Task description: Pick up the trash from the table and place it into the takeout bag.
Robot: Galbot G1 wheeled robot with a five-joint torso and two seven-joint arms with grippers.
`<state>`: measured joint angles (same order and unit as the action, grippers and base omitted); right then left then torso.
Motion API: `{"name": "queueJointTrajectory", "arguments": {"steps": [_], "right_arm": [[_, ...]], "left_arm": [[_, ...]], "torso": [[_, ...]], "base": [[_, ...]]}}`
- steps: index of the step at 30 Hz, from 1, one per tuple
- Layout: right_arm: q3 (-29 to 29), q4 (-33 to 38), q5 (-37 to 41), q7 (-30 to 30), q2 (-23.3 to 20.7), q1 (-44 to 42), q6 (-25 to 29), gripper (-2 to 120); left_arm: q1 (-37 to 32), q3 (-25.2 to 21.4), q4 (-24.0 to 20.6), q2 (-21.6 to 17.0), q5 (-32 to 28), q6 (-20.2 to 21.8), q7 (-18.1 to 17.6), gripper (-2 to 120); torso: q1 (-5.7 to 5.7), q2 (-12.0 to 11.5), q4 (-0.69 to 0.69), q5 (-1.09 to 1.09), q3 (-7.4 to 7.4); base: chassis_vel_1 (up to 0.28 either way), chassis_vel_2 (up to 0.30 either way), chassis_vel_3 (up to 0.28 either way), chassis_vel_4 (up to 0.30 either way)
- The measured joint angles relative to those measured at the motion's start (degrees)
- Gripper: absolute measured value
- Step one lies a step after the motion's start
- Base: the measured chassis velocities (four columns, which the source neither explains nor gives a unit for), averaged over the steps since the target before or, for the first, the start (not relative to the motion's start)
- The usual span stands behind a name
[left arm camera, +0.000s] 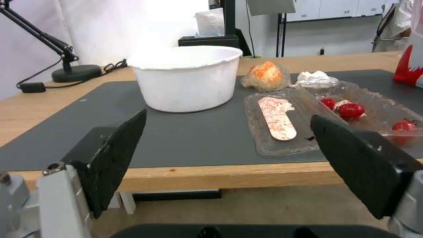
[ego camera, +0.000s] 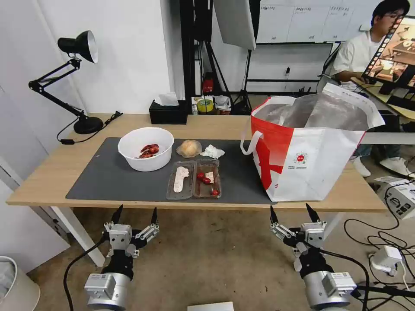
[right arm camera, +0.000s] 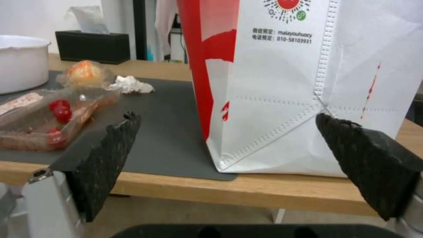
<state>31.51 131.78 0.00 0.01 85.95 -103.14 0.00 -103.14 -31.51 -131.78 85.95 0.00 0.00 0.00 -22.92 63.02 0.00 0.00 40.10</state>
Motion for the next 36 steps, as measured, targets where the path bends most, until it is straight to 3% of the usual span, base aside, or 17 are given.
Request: {"name": "queueJointTrajectory", "arguments": {"steps": [6, 9, 10, 12, 13, 18, 19, 21, 22, 24, 27, 29, 30, 32, 36], "right_arm": [[0.00, 0.00, 0.21, 0.00, -0.23, 0.17, -0.14, 100], [-0.06, 1.01, 3.59, 0.40, -3.64, 2.89, -4.52, 100], [-0.06, 1.01, 3.59, 0.40, -3.64, 2.89, -4.52, 100], [-0.17, 2.21, 7.36, 0.96, -7.39, 5.87, -9.46, 100], [-0.17, 2.21, 7.36, 0.96, -7.39, 5.87, -9.46, 100], [-0.37, 4.31, 14.03, 1.88, -14.07, 11.25, -18.28, 100], [-0.37, 4.31, 14.03, 1.88, -14.07, 11.25, -18.28, 100], [-0.46, 5.48, 17.70, 2.43, -17.74, 14.20, -23.09, 100], [-0.46, 5.48, 17.70, 2.43, -17.74, 14.20, -23.09, 100], [-0.56, 6.69, 21.49, 2.98, -21.53, 17.22, -28.11, 100], [-1.95, 6.09, 23.06, 3.14, -23.62, 19.98, -31.13, 100], [-3.14, 4.00, 23.03, 3.09, -23.27, 20.64, -31.85, 100], [-3.68, 2.84, 22.87, 3.02, -22.76, 20.90, -32.05, 100], [-4.02, 1.73, 22.55, 2.97, -22.18, 21.16, -32.03, 100], [-4.26, 0.75, 22.17, 2.94, -21.55, 21.17, -31.86, 100]], "left_arm": [[0.26, -0.21, -0.23, -0.20, -1.03, 0.93, -0.13, 100], [2.11, -1.84, -2.85, -1.63, -7.02, 7.07, -1.51, 100], [2.11, -1.84, -2.85, -1.63, -7.02, 7.07, -1.51, 100], [3.59, -3.11, -4.93, -2.77, -11.93, 12.07, -2.59, 100], [3.59, -3.11, -4.93, -2.77, -11.93, 12.07, -2.59, 100], [6.32, -5.48, -8.74, -4.89, -20.96, 21.31, -4.57, 100], [6.32, -5.48, -8.74, -4.89, -20.96, 21.31, -4.57, 100], [7.76, -6.71, -10.77, -6.01, -25.68, 26.14, -5.58, 100], [7.76, -6.71, -10.77, -6.01, -25.68, 26.14, -5.58, 100], [8.85, -6.85, -9.47, -6.63, -28.13, 28.59, -6.32, 100], [9.10, -6.66, -8.41, -6.70, -28.46, 28.87, -6.41, 100], [9.13, -6.59, -7.99, -6.70, -28.46, 28.89, -6.43, 100], [9.18, -6.48, -7.55, -6.69, -28.46, 28.89, -6.44, 100], [9.25, -6.38, -6.94, -6.63, -28.40, 28.86, -6.44, 100], [9.32, -6.18, -6.48, -6.41, -28.18, 28.63, -6.44, 100]], "torso": [[0.00, 0.00, 0.00, -0.01, 0.00], [0.00, 0.00, 0.00, -0.01, 0.00], [0.00, 0.00, 0.00, -0.01, 0.00], [0.00, 0.00, 0.00, 0.00, 0.01], [0.00, 0.00, 0.00, 0.00, 0.01], [-0.01, 0.00, 0.01, 0.00, 0.01], [-0.01, 0.00, 0.01, 0.00, 0.01], [-0.01, 0.00, 0.00, 0.00, 0.01], [-0.01, 0.00, 0.00, 0.00, 0.01], [-0.01, 0.00, 0.00, 0.00, 0.01], [-0.01, 0.00, 0.00, -0.05, 0.00], [-0.01, -0.01, 0.04, 0.02, 0.01], [-0.02, -0.01, 0.00, 0.07, 0.02], [0.00, 0.00, -0.01, -0.02, 0.01], [0.00, -0.01, 0.00, -0.01, 0.01]], "base": [[0.000, 0.000, 0.000, 0.000], [0.000, 0.000, 0.000, 0.000], [0.000, 0.000, 0.000, 0.000], [0.000, 0.000, 0.000, 0.000], [0.000, 0.000, 0.000, 0.000], [0.000, 0.000, 0.000, 0.000], [0.000, 0.000, 0.000, 0.000], [0.000, 0.000, 0.000, 0.000], [0.000, 0.000, 0.000, 0.000], [0.000, 0.000, 0.000, 0.000], [0.000, 0.000, 0.000, 0.000], [0.000, 0.000, 0.000, 0.000], [0.000, 0.000, 0.000, 0.000], [0.000, 0.000, 0.000, 0.000], [0.000, 0.000, 0.000, 0.000]]}}
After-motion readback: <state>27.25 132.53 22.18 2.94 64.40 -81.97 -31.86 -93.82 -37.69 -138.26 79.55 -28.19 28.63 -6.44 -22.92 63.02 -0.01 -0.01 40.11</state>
